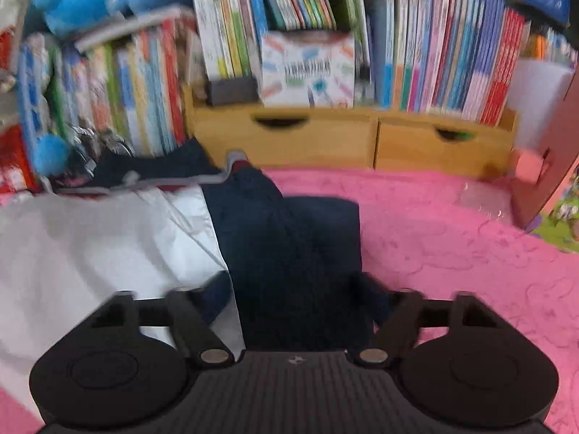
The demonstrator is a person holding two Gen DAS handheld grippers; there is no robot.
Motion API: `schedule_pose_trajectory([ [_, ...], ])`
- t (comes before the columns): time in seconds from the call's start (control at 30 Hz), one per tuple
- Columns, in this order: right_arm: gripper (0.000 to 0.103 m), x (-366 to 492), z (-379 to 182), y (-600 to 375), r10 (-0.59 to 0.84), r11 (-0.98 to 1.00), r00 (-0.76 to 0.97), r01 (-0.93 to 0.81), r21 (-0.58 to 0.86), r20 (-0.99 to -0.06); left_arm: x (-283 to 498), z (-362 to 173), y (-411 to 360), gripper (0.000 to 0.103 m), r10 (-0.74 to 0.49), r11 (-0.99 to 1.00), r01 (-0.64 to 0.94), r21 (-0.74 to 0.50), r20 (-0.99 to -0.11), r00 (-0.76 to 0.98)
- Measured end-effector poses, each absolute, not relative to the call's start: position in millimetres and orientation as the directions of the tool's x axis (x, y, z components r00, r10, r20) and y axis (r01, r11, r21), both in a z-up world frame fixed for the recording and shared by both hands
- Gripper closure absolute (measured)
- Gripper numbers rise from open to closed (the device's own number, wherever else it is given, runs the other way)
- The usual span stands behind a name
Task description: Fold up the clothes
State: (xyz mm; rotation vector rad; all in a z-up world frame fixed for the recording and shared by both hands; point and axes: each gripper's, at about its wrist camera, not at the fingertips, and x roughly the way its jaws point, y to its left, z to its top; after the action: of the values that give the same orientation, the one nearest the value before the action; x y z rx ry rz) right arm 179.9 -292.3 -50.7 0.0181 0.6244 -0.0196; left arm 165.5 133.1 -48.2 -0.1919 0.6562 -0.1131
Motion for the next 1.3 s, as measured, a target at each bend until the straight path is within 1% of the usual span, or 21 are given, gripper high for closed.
schedule_pose_trajectory([
  [0.07,0.083,187.7,-52.3,-290.6,-0.05,0.998,0.797,0.059,-0.005,-0.602,164.5,-44.3,135.7,0.097,-0.134,0.98,0.019,-0.199,-0.582,0.802],
  [0.13,0.087,183.3,-44.3,-289.1,-0.076,0.997,0.82,0.062,-0.043,-0.567,164.4,-41.4,136.9,0.1,-0.089,0.989,0.006,-0.145,-0.572,0.815],
  [0.23,0.087,194.8,-52.8,-303.1,-0.104,0.993,0.798,0.111,-0.025,-0.593,174.5,-54.9,145.0,0.102,0.082,0.993,-0.114,-0.013,-0.614,0.785],
  [0.33,0.08,192.3,-49.4,-310.6,-0.066,0.997,0.803,0.082,0.0,-0.592,167.7,-51.5,173.5,0.102,-0.024,0.984,-0.085,-0.158,-0.588,0.809],
  [0.37,0.065,189.5,-46.1,-312.6,-0.045,0.998,0.812,0.062,0.009,-0.582,163.9,-47.4,182.2,0.098,-0.075,0.975,-0.06,-0.214,-0.571,0.818],
  [0.43,0.031,183.4,-34.4,-317.3,0.023,0.999,0.849,0.005,0.052,-0.527,163.7,-36.6,186.1,0.076,-0.2,0.957,0.048,-0.287,-0.528,0.826],
  [0.47,0.025,182.4,-28.2,-319.2,0.055,0.997,0.865,-0.022,0.073,-0.498,167.5,-32.4,183.3,0.061,-0.249,0.945,0.09,-0.315,-0.509,0.824],
  [0.57,0.025,201.4,-22.0,-315.1,0.063,0.997,0.874,-0.031,0.074,-0.481,189.4,-25.1,167.5,0.045,-0.411,0.878,0.211,-0.431,-0.45,0.792],
  [0.6,0.025,209.3,-22.0,-312.8,0.062,0.997,0.873,-0.031,0.071,-0.483,198.2,-24.4,160.4,0.033,-0.45,0.857,0.243,-0.455,-0.429,0.783],
  [0.67,0.025,227.1,-29.2,-306.9,0.071,0.997,0.858,-0.041,0.071,-0.509,221.2,-33.4,143.9,0.013,-0.43,0.874,0.212,-0.436,-0.495,0.755],
  [0.73,0.025,244.0,-39.2,-299.1,0.071,0.997,0.834,-0.047,0.058,-0.547,244.7,-43.2,127.2,0.013,-0.399,0.896,0.174,-0.409,-0.566,0.721],
  [0.77,0.029,251.9,-45.2,-294.6,0.065,0.998,0.82,-0.047,0.045,-0.569,256.5,-48.1,118.8,0.023,-0.382,0.906,0.156,-0.393,-0.601,0.702],
  [0.8,0.041,257.8,-51.0,-290.1,0.047,0.999,0.805,-0.038,0.029,-0.591,258.4,-47.0,113.7,0.056,-0.351,0.918,0.131,-0.374,-0.614,0.707],
  [0.83,0.087,260.7,-54.4,-284.9,0.033,0.999,0.791,-0.027,0.019,-0.612,258.2,-44.6,109.2,0.075,-0.317,0.93,0.103,-0.354,-0.623,0.715],
  [0.87,0.094,261.9,-56.3,-278.9,0.02,1.0,0.782,-0.023,0.003,-0.622,258.0,-42.1,104.8,0.093,-0.282,0.94,0.076,-0.333,-0.631,0.723],
  [0.9,0.095,257.1,-52.4,-269.8,0.011,0.999,0.8,-0.037,-0.031,-0.6,250.8,-33.5,99.9,0.098,-0.246,0.954,0.081,-0.287,-0.603,0.759],
  [1.0,0.095,258.4,-46.6,-255.0,-0.055,0.993,0.841,-0.013,-0.121,-0.538,235.2,-15.6,86.2,0.097,-0.156,0.987,0.116,-0.11,-0.506,0.848],
  [1.1,0.09,271.6,-49.3,-261.5,-0.11,0.993,0.837,0.07,-0.094,-0.535,254.5,-32.5,89.9,0.088,-0.138,0.99,0.097,-0.101,-0.586,0.799],
  [1.2,0.057,269.5,-48.8,-276.4,-0.123,0.989,0.837,0.146,0.0,-0.533,259.1,-39.0,109.3,0.077,-0.204,0.971,0.078,-0.225,-0.623,0.755],
  [1.23,0.039,258.4,-44.5,-278.3,-0.12,0.99,0.852,0.139,0.0,-0.509,254.8,-36.2,121.6,0.075,-0.238,0.955,0.067,-0.29,-0.609,0.756],
  [1.3,0.035,233.6,-35.7,-279.9,-0.096,0.994,0.875,0.112,0.006,-0.475,235.7,-26.6,141.3,0.064,-0.246,0.928,0.024,-0.372,-0.563,0.789],
])
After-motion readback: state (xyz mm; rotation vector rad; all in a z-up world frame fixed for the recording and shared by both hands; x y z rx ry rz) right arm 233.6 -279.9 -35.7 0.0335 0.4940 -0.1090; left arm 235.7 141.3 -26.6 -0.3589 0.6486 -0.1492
